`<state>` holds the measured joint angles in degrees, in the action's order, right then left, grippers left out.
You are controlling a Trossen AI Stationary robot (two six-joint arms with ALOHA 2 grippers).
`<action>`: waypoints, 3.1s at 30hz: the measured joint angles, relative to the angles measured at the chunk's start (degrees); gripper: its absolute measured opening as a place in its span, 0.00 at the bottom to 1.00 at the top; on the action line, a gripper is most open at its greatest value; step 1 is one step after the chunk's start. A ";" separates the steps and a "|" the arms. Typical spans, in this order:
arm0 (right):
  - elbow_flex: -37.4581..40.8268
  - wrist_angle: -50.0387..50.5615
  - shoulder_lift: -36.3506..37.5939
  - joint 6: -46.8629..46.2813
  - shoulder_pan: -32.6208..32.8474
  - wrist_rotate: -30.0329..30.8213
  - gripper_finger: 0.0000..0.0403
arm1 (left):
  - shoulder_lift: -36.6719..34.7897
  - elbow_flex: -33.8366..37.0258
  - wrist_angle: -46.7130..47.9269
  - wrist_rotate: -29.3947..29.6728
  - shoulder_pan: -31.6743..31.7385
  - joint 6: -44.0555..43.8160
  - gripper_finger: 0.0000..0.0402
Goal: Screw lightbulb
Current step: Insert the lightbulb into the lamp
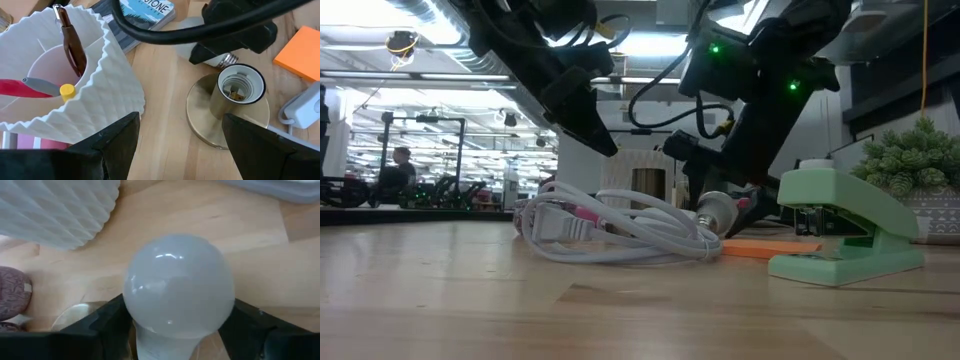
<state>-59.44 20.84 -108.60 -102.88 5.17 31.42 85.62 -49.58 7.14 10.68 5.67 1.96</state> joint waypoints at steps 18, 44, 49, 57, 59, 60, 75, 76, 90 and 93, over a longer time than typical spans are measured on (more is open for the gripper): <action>0.15 -0.92 -0.13 11.83 0.02 4.02 0.59 | 0.02 0.00 -0.02 0.00 0.07 1.61 0.68; -9.87 -2.88 0.02 36.27 0.11 10.20 0.60 | -3.58 0.02 2.71 13.74 0.11 4.57 0.68; -13.03 -0.18 0.02 40.24 0.11 10.21 0.60 | -9.62 0.02 7.40 14.77 0.11 4.48 0.68; -19.17 5.16 0.11 46.75 0.13 10.76 0.60 | -19.46 0.02 16.25 14.80 0.11 2.25 0.68; -20.55 6.13 0.11 48.23 0.49 11.71 0.60 | -21.41 0.02 19.01 15.02 0.11 2.44 0.68; -21.23 6.49 0.11 49.20 0.71 12.36 0.60 | -22.19 0.02 20.51 15.11 0.11 3.04 0.68; -30.93 8.13 0.13 62.89 12.16 33.59 0.60 | -25.46 0.02 44.59 17.70 0.11 2.46 0.68; -30.97 8.10 0.13 62.93 13.09 35.55 0.60 | -25.73 0.18 44.78 17.75 0.11 1.48 0.68; -23.61 6.09 -0.04 52.30 21.16 56.01 0.60 | -38.03 11.11 28.59 16.25 -0.51 -2.74 0.68; -19.74 2.09 -0.36 49.51 20.47 56.09 0.60 | -38.16 12.35 23.06 14.39 -0.86 -6.70 0.68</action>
<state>-79.18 22.93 -108.96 -53.37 25.64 87.51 47.46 -37.23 30.19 25.07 4.81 -4.75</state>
